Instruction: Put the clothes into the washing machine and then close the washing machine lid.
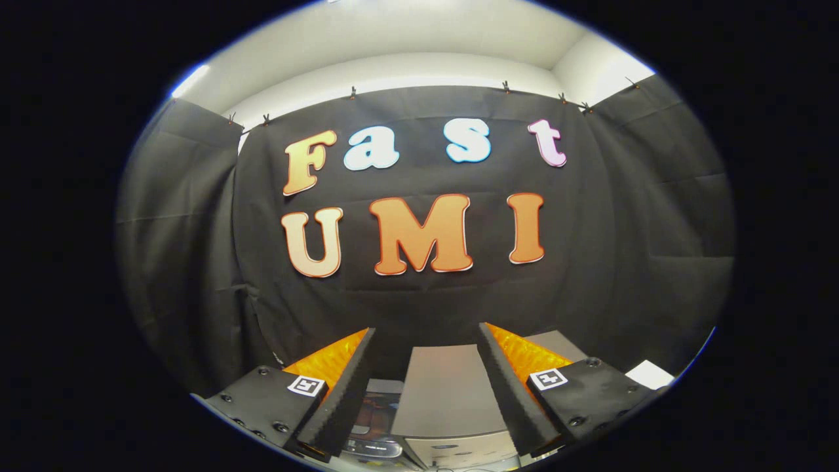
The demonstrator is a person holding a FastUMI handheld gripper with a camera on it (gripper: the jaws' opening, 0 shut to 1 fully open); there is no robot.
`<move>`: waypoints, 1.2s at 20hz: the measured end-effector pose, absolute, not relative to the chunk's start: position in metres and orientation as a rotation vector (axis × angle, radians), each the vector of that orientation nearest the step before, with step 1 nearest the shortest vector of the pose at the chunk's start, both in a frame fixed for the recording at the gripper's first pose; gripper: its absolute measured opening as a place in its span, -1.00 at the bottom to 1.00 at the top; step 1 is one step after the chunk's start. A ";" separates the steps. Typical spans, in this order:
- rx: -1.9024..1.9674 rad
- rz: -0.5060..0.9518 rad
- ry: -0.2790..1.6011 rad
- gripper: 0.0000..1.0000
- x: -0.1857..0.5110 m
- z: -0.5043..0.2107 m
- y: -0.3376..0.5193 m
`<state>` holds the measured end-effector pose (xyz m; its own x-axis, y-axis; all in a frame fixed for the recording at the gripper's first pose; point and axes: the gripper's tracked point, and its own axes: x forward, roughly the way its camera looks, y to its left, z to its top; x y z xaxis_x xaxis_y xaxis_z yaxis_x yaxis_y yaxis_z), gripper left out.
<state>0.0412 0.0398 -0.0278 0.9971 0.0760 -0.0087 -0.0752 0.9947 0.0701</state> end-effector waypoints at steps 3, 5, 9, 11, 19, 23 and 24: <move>0.071 0.075 -0.018 0.96 0.031 -0.016 0.022; 0.072 0.069 -0.045 0.96 0.026 -0.007 0.011; 0.065 0.058 -0.065 0.96 0.026 -0.002 -0.003; 0.057 0.052 -0.073 0.96 0.026 0.000 -0.007; 0.049 0.031 -0.066 0.96 0.030 -0.001 -0.010; 0.063 0.031 -0.064 0.96 0.033 -0.001 -0.008; 0.068 0.036 -0.072 0.96 0.032 0.003 -0.008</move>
<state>0.0318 -0.0080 0.0029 0.9968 0.0333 0.0733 -0.0382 0.9971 0.0661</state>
